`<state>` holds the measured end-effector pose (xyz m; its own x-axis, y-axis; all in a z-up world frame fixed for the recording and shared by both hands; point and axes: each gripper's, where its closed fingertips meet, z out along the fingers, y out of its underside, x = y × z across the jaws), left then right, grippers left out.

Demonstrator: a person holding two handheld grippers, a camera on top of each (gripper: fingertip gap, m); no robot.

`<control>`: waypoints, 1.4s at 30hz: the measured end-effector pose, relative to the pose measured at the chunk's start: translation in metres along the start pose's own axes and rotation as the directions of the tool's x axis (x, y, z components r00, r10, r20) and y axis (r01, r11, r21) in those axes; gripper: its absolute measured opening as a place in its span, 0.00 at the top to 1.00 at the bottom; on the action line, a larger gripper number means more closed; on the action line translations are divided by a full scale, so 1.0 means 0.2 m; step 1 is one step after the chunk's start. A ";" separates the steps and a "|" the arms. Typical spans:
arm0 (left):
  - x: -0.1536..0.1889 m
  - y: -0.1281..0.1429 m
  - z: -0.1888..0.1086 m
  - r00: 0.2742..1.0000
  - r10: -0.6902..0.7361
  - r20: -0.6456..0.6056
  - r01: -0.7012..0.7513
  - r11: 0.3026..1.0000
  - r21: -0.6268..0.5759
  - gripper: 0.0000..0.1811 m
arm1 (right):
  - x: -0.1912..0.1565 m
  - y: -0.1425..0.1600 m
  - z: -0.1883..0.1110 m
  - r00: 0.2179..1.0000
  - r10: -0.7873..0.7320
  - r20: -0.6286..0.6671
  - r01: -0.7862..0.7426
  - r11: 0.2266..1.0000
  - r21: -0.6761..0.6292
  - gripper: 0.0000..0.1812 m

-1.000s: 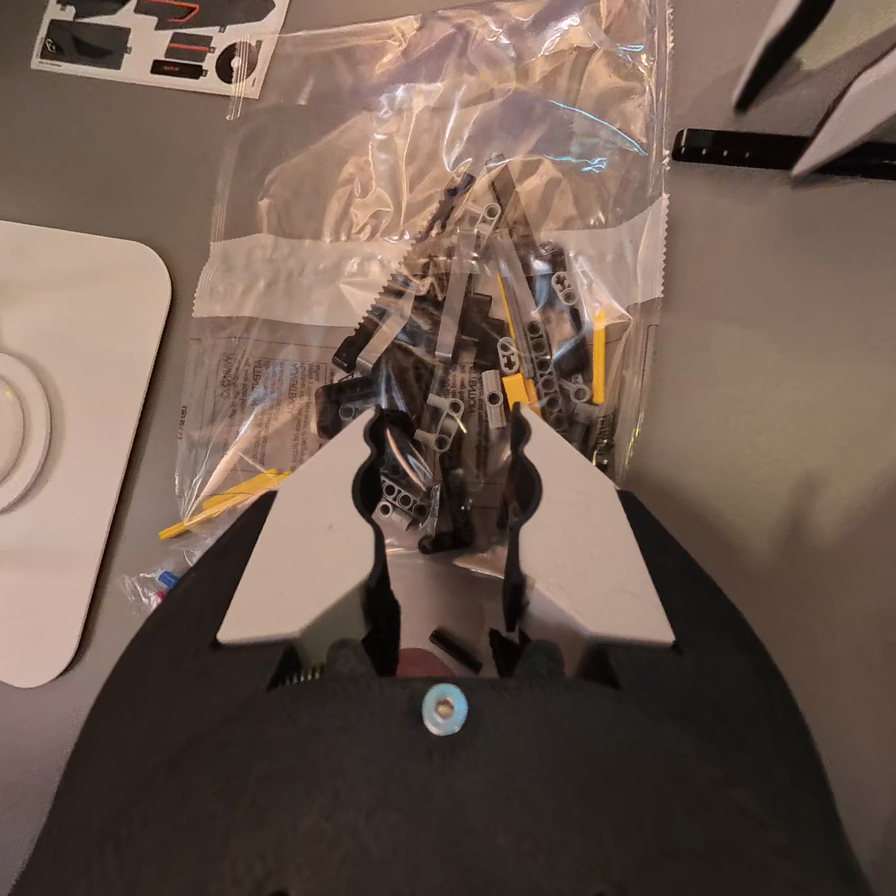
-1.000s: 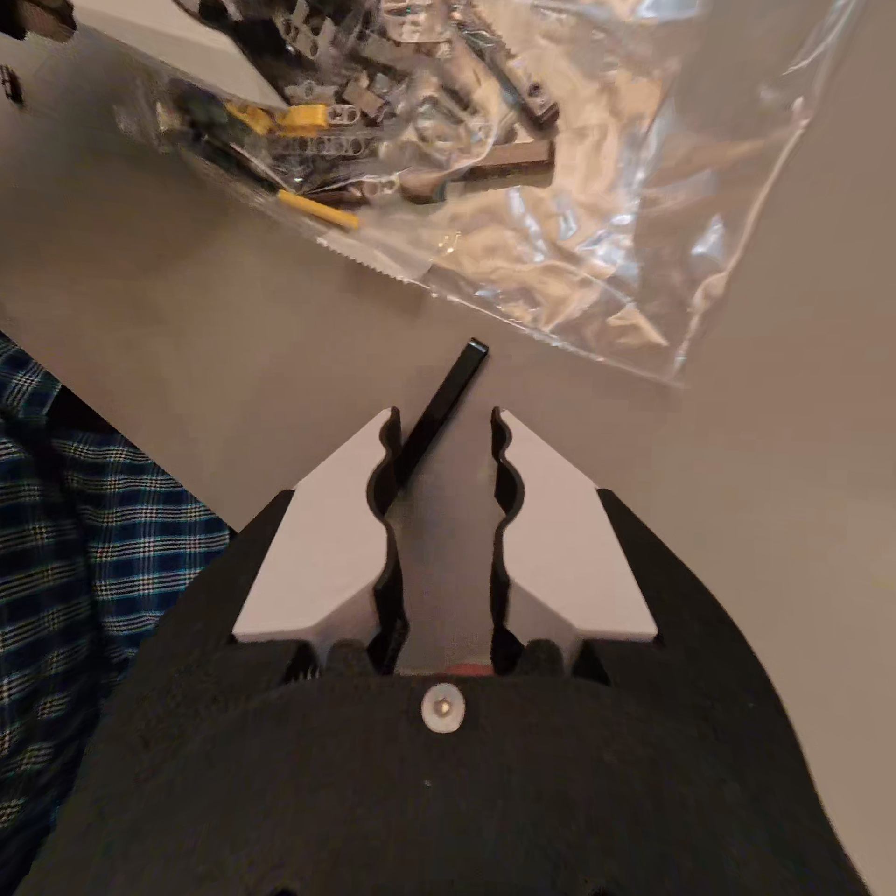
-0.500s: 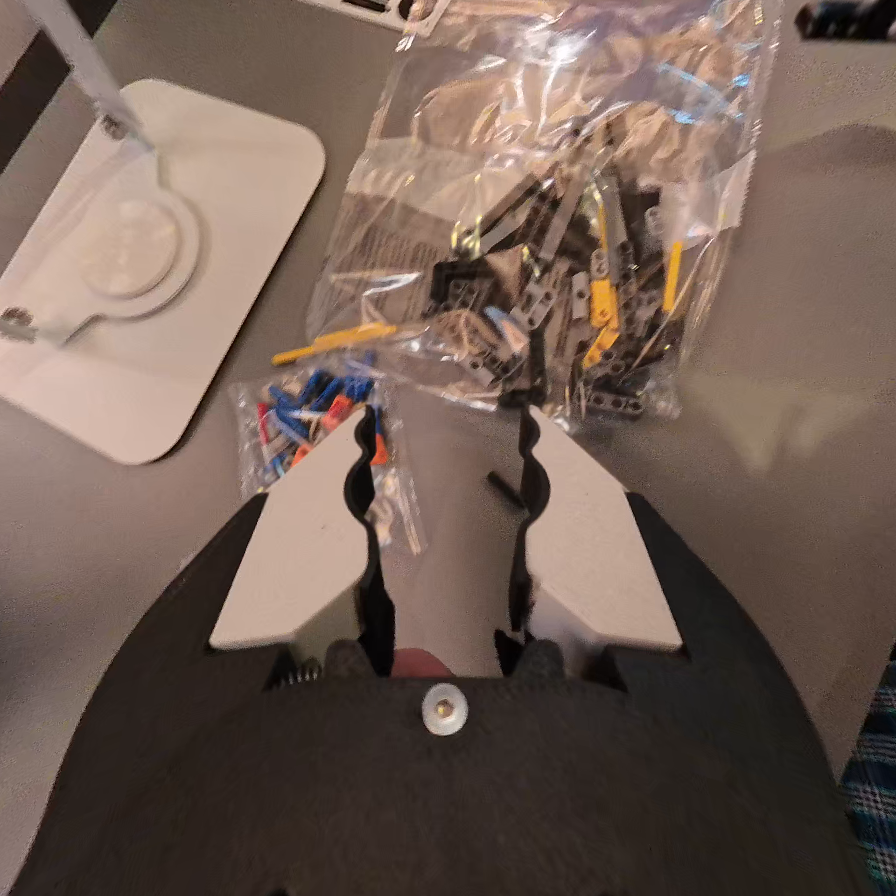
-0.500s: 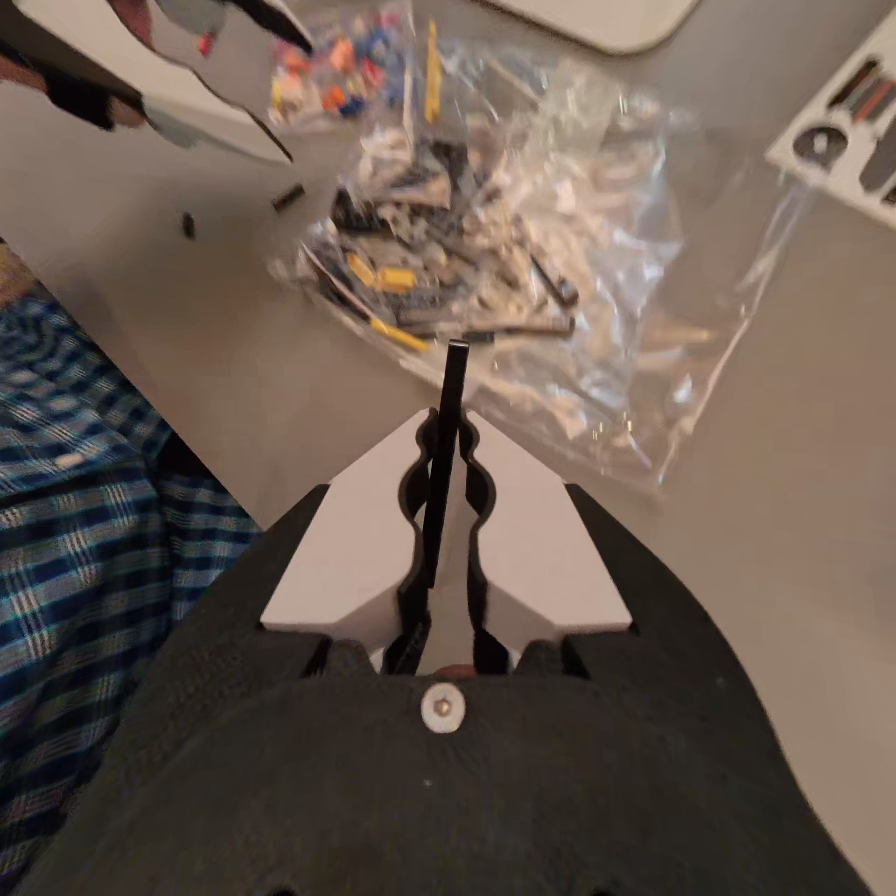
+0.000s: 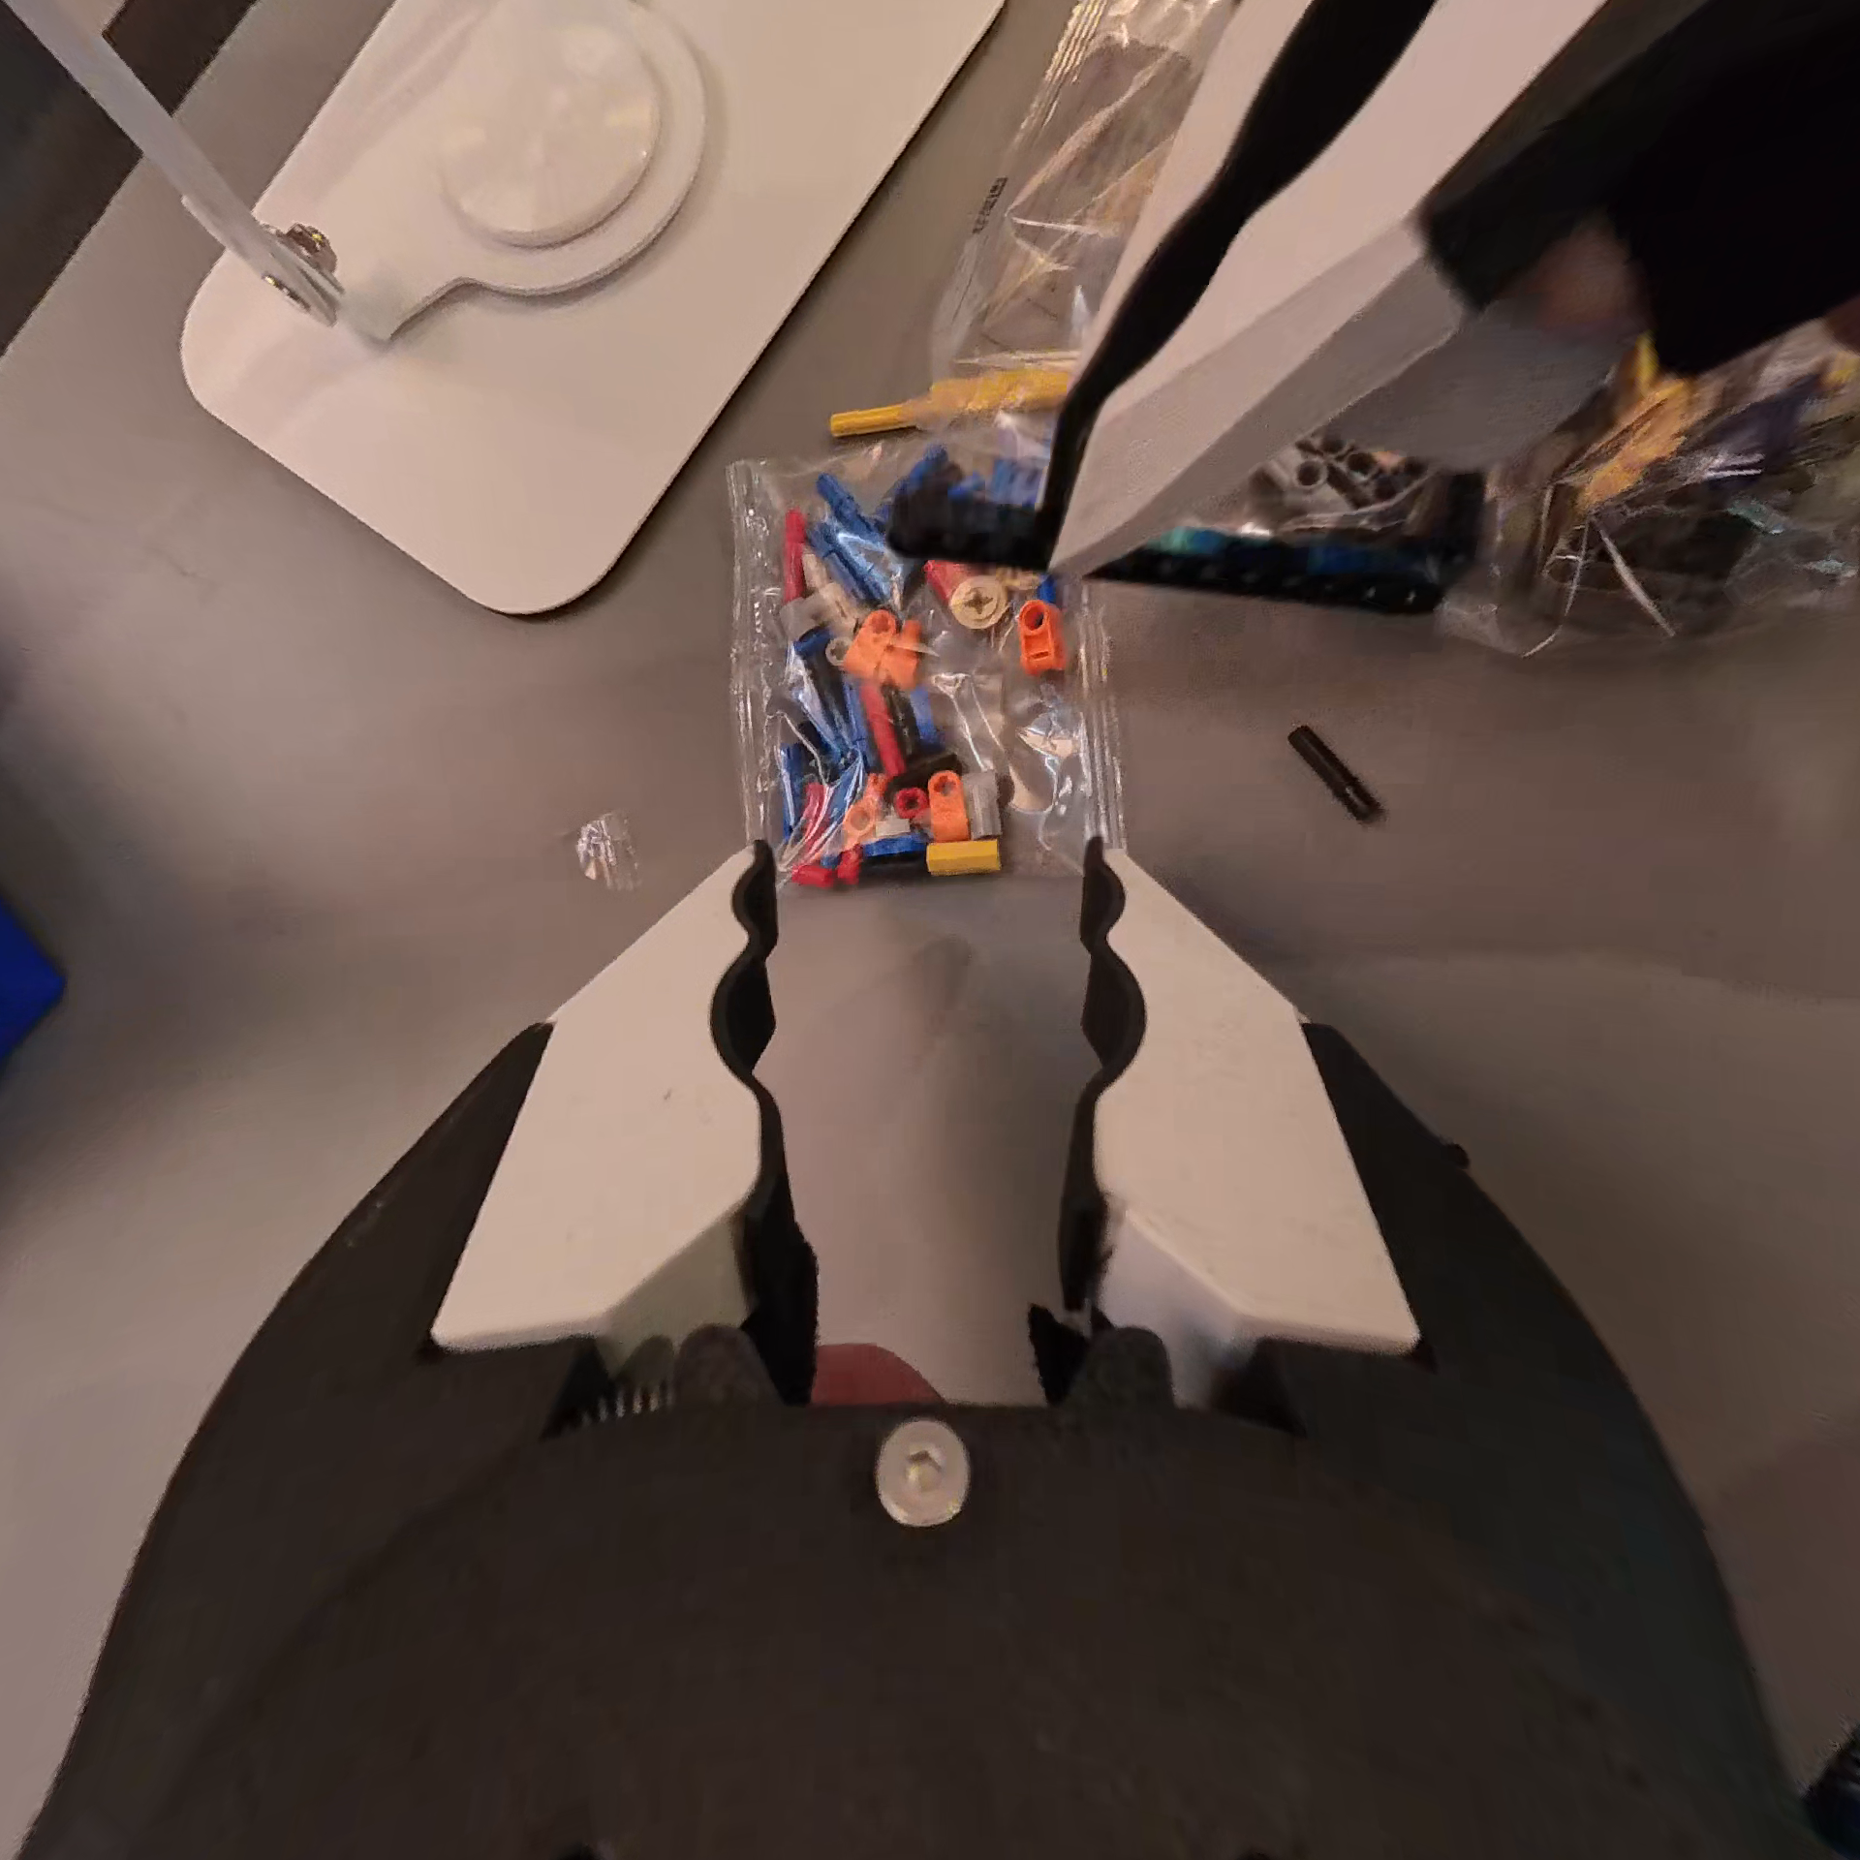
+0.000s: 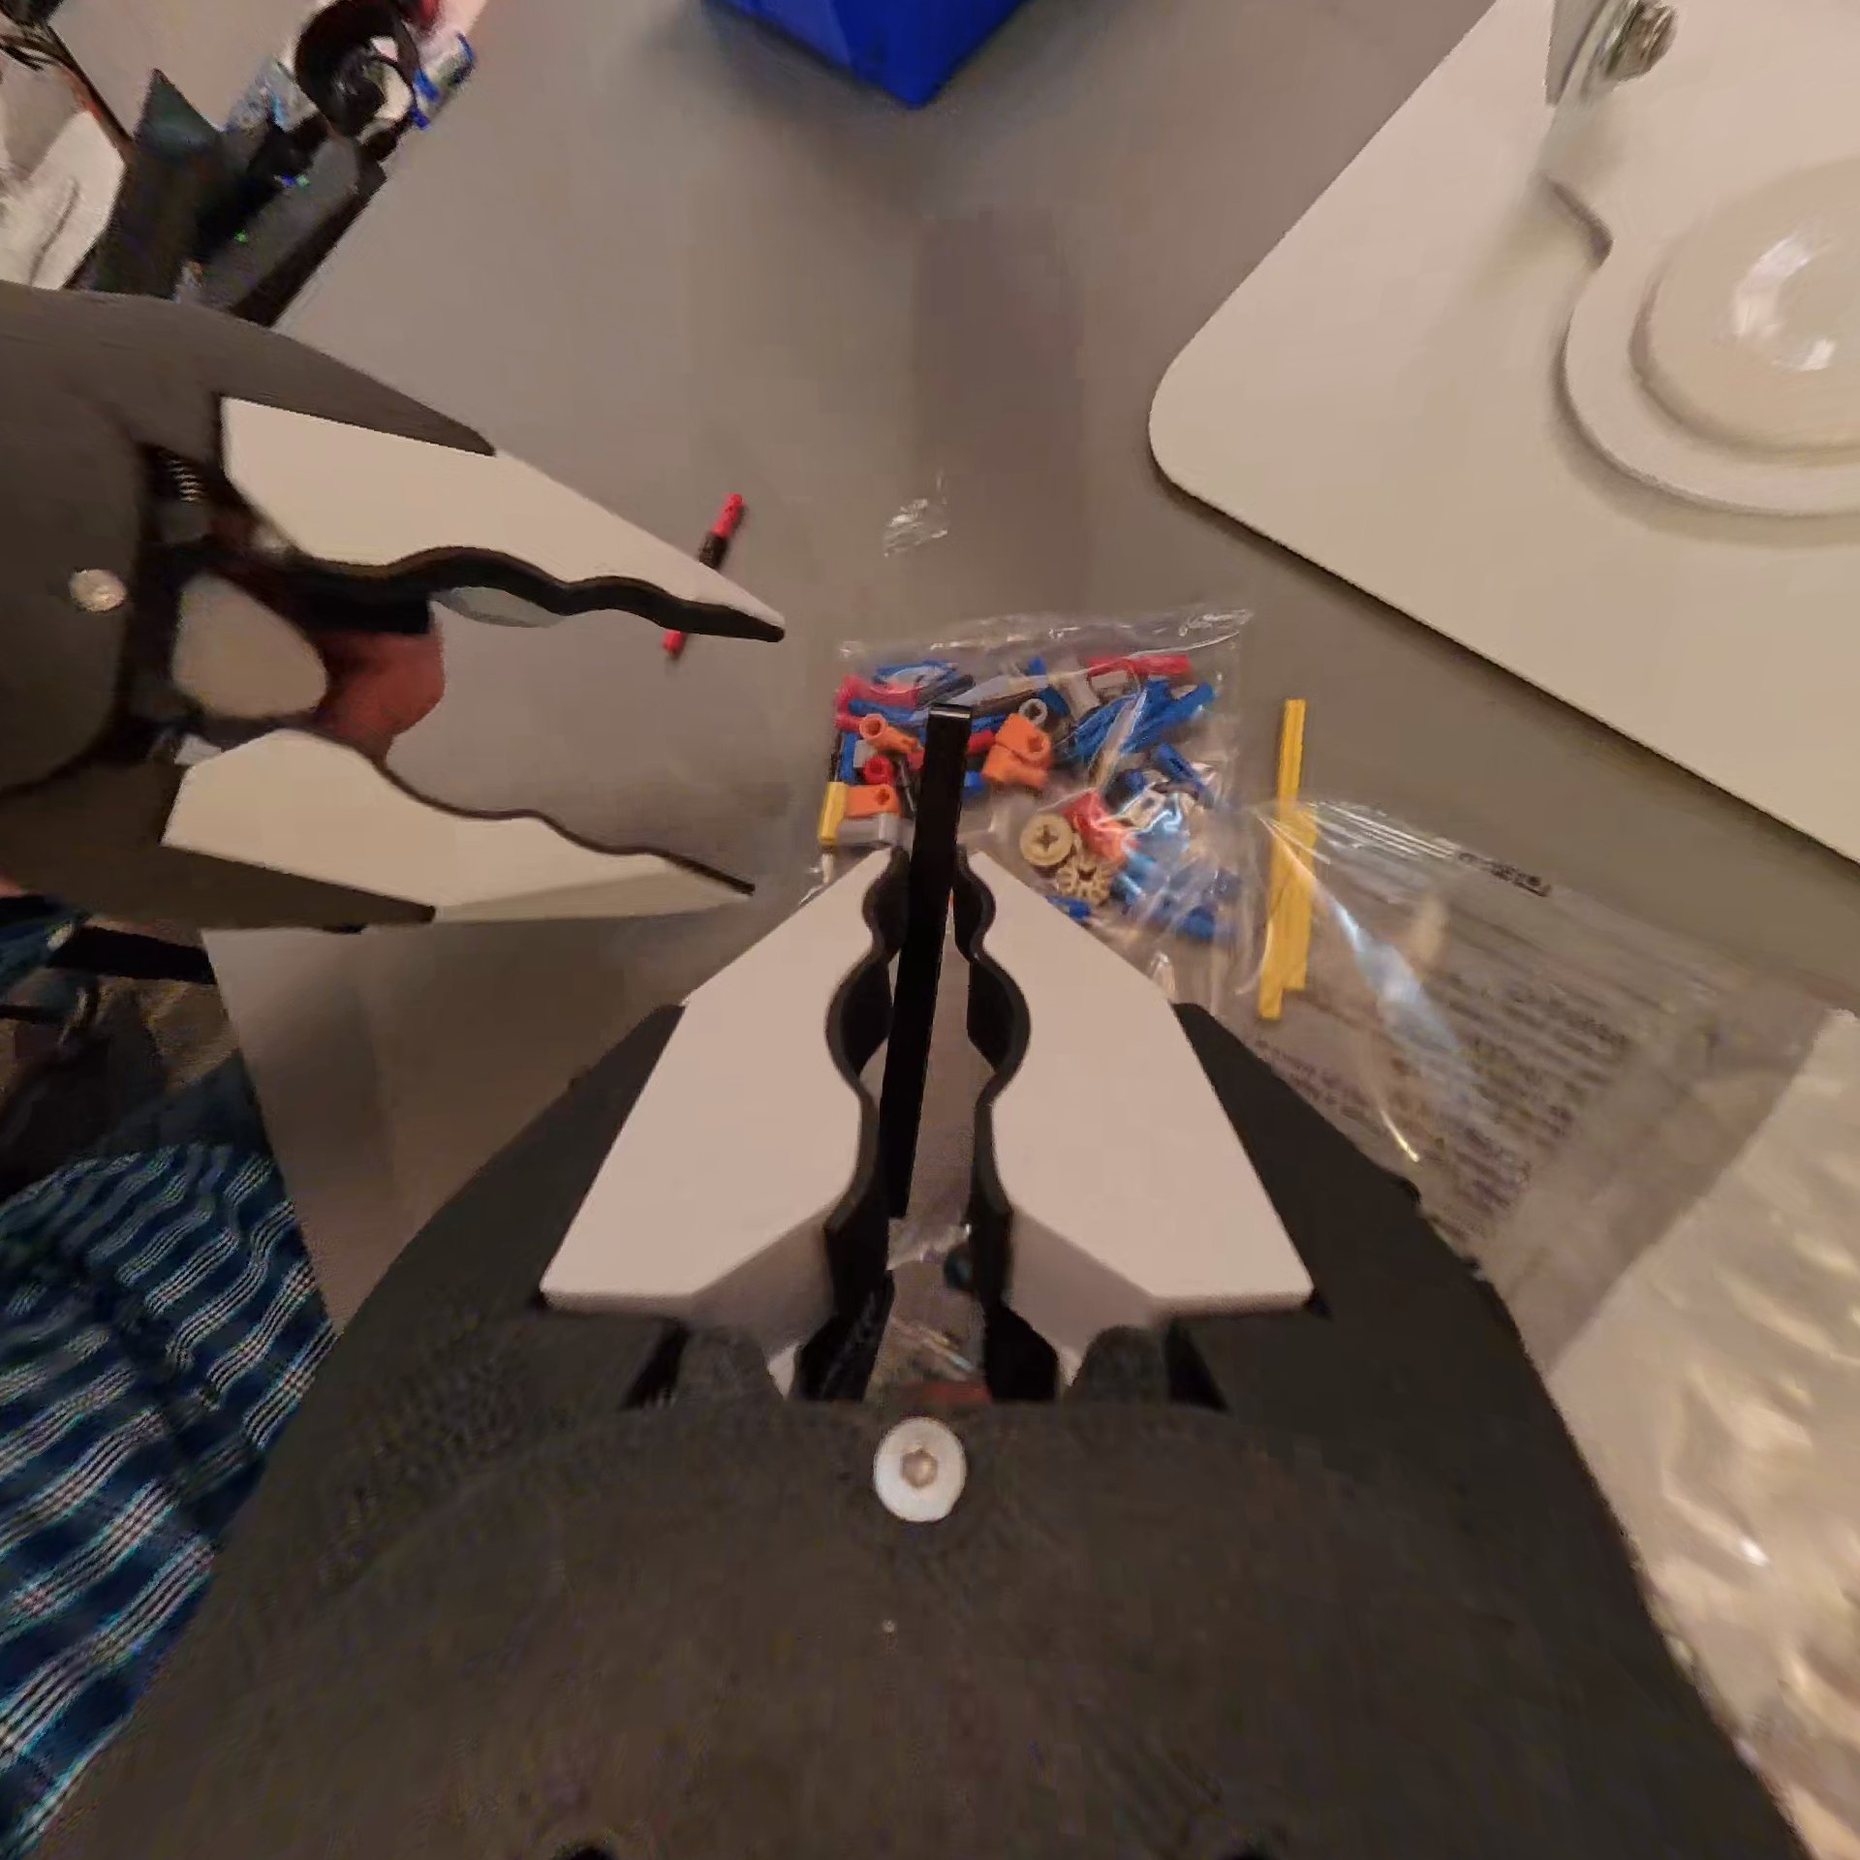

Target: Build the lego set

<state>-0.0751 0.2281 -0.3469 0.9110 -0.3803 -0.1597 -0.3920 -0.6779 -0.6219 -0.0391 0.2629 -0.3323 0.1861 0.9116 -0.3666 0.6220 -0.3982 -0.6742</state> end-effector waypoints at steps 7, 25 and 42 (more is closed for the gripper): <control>0.00 -0.05 0.02 1.000 -0.005 0.016 0.004 0.999 0.046 0.67 | -0.01 0.01 0.04 1.000 -0.017 0.002 0.017 1.000 -0.010 0.84; 0.32 -0.35 0.30 0.970 0.147 -0.193 -0.156 0.987 -0.034 0.59 | 0.50 0.60 -0.69 0.971 -0.015 -0.238 -0.022 0.988 -0.152 0.73; 0.32 -0.43 0.38 0.974 0.196 -0.110 -0.196 0.981 0.008 1.00 | 0.50 0.60 -0.77 0.963 -0.057 -0.263 0.037 0.996 -0.082 0.88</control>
<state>0.0261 0.3090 -0.3620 0.7967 -0.5727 -0.1931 -0.5621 -0.5848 -0.5848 0.1711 0.3222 -0.3521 0.3434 0.9278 -0.1460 0.6890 -0.3544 -0.6321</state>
